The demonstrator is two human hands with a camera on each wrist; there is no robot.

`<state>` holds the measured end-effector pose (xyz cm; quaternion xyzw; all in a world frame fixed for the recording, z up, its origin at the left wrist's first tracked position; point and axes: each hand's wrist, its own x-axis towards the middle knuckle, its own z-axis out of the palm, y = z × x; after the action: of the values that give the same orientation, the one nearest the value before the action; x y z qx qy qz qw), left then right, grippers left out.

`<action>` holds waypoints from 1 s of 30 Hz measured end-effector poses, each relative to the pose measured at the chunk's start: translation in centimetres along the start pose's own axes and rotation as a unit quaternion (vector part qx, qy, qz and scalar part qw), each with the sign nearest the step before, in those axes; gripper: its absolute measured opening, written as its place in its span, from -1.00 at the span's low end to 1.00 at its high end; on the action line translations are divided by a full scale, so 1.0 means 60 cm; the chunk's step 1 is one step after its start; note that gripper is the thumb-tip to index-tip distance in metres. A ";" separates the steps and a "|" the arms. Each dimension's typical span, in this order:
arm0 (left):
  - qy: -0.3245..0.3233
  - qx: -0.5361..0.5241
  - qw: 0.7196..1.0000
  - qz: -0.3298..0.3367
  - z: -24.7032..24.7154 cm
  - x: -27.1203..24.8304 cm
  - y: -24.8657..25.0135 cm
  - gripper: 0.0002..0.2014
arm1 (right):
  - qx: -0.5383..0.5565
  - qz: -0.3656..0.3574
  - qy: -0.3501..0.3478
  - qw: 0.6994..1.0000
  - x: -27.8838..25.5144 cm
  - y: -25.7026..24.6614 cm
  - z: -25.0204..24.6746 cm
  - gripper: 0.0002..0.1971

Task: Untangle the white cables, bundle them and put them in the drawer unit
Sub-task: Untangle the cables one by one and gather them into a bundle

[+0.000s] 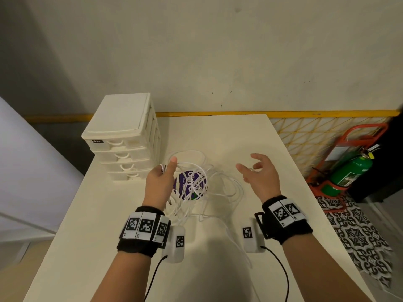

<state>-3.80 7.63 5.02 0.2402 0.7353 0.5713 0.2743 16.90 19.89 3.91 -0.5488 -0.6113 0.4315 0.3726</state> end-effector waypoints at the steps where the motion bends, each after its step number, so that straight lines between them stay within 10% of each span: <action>1: -0.002 0.007 1.000 0.001 0.001 0.000 -0.002 -0.52 | 0.007 0.001 -0.007 1.000 -0.002 -0.003 -0.001 -0.34; 4: -0.020 0.028 0.999 0.012 0.005 -0.003 -0.002 -0.57 | -0.194 -0.031 -0.094 0.976 -0.007 -0.010 -0.001 -0.12; 7: -0.045 0.043 0.998 0.031 0.010 -0.010 0.004 -0.59 | -0.450 -0.063 -0.158 0.877 -0.010 -0.010 0.006 -0.21; 11: -0.059 0.038 0.996 0.048 0.016 -0.023 0.012 -0.58 | -0.197 -0.137 -0.175 0.955 -0.037 -0.029 0.019 -0.55; 15: -0.070 0.020 0.996 0.058 0.022 -0.030 0.014 -0.53 | -0.087 -0.131 -0.309 0.938 -0.076 -0.039 0.044 -0.60; 30: -0.062 0.145 0.981 0.115 0.004 -0.023 -0.001 -0.45 | -0.303 -0.292 0.032 0.907 -0.003 -0.005 0.018 -0.94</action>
<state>-2.61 6.85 5.10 0.3949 0.7596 0.4704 0.2142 15.82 19.60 3.83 -0.4459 -0.8332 0.0796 0.3172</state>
